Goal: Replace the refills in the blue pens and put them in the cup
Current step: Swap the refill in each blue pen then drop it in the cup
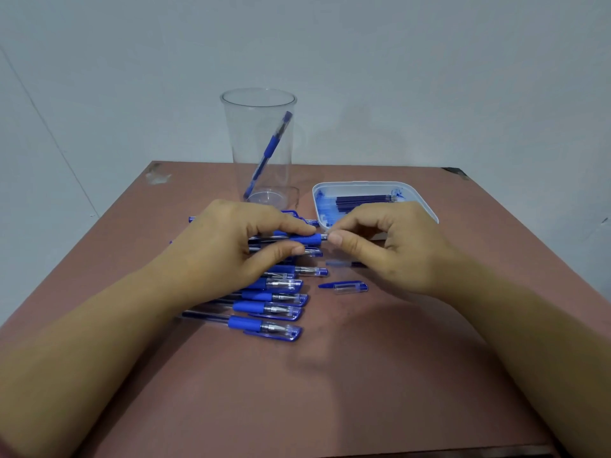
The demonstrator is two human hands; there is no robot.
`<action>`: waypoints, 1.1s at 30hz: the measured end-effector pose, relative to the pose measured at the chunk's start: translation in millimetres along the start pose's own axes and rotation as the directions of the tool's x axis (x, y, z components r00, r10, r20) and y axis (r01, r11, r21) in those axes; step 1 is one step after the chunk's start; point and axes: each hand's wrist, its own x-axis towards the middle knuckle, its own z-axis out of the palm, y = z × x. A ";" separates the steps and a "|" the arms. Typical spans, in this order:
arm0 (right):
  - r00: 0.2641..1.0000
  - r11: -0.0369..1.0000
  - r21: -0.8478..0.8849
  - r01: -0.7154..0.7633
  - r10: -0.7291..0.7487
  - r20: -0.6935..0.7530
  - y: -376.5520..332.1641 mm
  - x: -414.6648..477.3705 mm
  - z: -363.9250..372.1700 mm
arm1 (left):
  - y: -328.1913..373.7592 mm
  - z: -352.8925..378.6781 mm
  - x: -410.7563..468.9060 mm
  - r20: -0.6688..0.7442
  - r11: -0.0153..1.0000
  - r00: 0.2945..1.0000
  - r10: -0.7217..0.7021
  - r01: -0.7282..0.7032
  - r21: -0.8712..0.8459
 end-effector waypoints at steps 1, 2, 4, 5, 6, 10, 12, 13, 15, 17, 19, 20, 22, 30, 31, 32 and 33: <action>1.000 1.000 0.002 0.000 0.000 0.001 -1.0 -0.2 0.3 | -0.5 0.3 -0.1 0.004 1.000 1.000 0.003 -0.003 0.006; 1.000 1.000 0.012 0.001 -0.001 0.000 -1.2 -0.2 0.1 | -1.0 0.5 -0.2 0.006 1.000 1.000 0.005 -0.005 0.009; 1.000 1.000 0.025 0.004 -0.004 0.001 -1.3 -1.1 -1.2 | -1.6 0.8 -0.3 0.000 1.000 1.000 0.005 -0.005 0.009; 1.000 1.000 0.027 -0.007 0.007 0.000 -1.8 -1.5 -0.9 | -1.8 1.0 -0.4 -0.001 1.000 1.000 0.007 -0.007 0.009; 1.000 0.999 0.026 -0.023 0.023 0.001 -1.3 -1.5 -0.4 | -1.7 1.0 -0.4 -0.001 1.000 1.000 0.008 -0.008 0.008; 1.000 0.998 -0.063 -0.007 0.008 0.015 1.8 -0.2 1.6 | -2.2 0.6 -0.9 0.010 1.000 1.000 0.004 -0.004 0.011; 1.000 0.998 -0.068 -0.004 0.005 0.018 1.7 -0.1 1.1 | -2.1 0.2 -0.9 0.019 1.000 1.000 -0.002 0.001 0.019; 1.000 0.998 -0.061 -0.007 0.008 0.019 1.6 -0.8 0.0 | -2.4 0.1 -1.0 0.019 1.000 1.000 -0.005 0.005 0.020; 0.999 0.999 -0.040 -0.026 0.027 0.019 0.9 -1.6 -0.9 | -2.9 -0.1 -1.0 0.014 1.000 1.000 -0.014 0.014 0.020; 0.998 0.998 -0.019 -0.055 0.055 0.020 -1.0 -1.1 -1.0 | -3.4 0.3 -1.0 0.012 1.000 1.000 -0.014 0.014 0.024; 0.999 0.996 -0.074 -0.045 0.047 0.022 -0.1 -0.1 -0.5 | -3.5 0.6 -1.2 0.016 1.000 1.000 -0.013 0.013 0.026; 0.998 0.995 -0.086 -0.043 0.046 0.031 0.8 -0.2 0.5 | -3.5 0.8 -1.1 0.019 1.000 1.000 -0.012 0.011 0.027; 0.998 0.998 -0.044 -0.046 0.048 0.048 1.0 -0.5 0.7 | -3.6 0.8 -1.1 0.022 0.999 1.000 -0.007 0.006 0.033; 0.996 0.996 -0.038 -0.078 0.080 0.037 -0.5 -0.2 1.3 | -4.4 1.3 -0.6 0.009 1.000 1.000 0.002 -0.002 0.017; 0.996 0.996 -0.045 -0.080 0.082 0.034 -0.3 0.2 1.9 | -4.5 1.3 -0.6 0.010 1.000 1.000 0.005 -0.005 0.019; 0.996 0.996 -0.031 -0.084 0.084 0.028 0.1 0.6 2.1 | -4.6 1.2 -0.8 0.009 1.000 1.000 0.005 -0.005 0.020; 0.996 0.996 -0.005 -0.092 0.092 0.023 -0.2 0.9 2.2 | -5.0 1.3 -1.0 0.006 1.000 1.000 0.001 -0.001 0.016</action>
